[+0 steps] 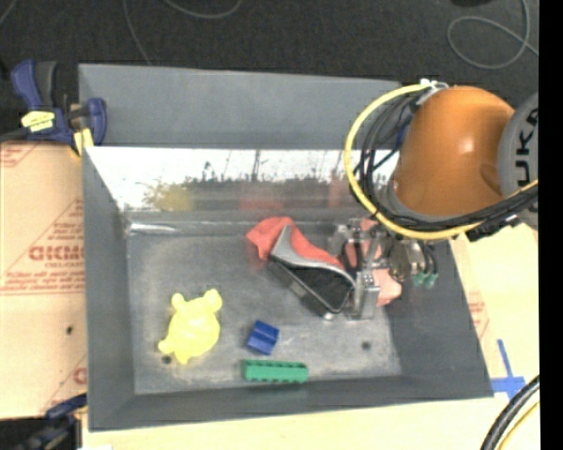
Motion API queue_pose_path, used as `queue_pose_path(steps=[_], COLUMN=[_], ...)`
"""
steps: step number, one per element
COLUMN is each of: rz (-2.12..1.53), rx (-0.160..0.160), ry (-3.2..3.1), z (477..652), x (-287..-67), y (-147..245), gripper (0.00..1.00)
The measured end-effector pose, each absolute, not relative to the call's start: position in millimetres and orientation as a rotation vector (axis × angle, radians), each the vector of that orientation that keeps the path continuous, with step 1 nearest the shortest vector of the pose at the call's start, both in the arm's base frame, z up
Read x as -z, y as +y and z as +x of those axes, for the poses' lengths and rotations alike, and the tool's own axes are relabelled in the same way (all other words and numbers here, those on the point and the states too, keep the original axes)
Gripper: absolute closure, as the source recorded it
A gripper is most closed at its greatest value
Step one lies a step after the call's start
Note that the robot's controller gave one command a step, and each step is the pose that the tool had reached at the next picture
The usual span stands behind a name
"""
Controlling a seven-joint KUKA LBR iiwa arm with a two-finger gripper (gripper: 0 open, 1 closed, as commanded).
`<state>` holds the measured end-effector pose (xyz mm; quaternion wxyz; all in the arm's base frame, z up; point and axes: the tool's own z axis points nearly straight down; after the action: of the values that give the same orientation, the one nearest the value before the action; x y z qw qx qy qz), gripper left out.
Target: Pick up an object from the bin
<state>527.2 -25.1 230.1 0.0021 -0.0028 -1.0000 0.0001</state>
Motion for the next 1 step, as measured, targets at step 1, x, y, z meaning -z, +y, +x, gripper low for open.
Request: queue_pose_path(steps=[1], rz=[-0.008], rx=[-0.001], ry=[-3.146], z=[528.6], x=[-234.6], y=[-25.2], gripper=[0.00])
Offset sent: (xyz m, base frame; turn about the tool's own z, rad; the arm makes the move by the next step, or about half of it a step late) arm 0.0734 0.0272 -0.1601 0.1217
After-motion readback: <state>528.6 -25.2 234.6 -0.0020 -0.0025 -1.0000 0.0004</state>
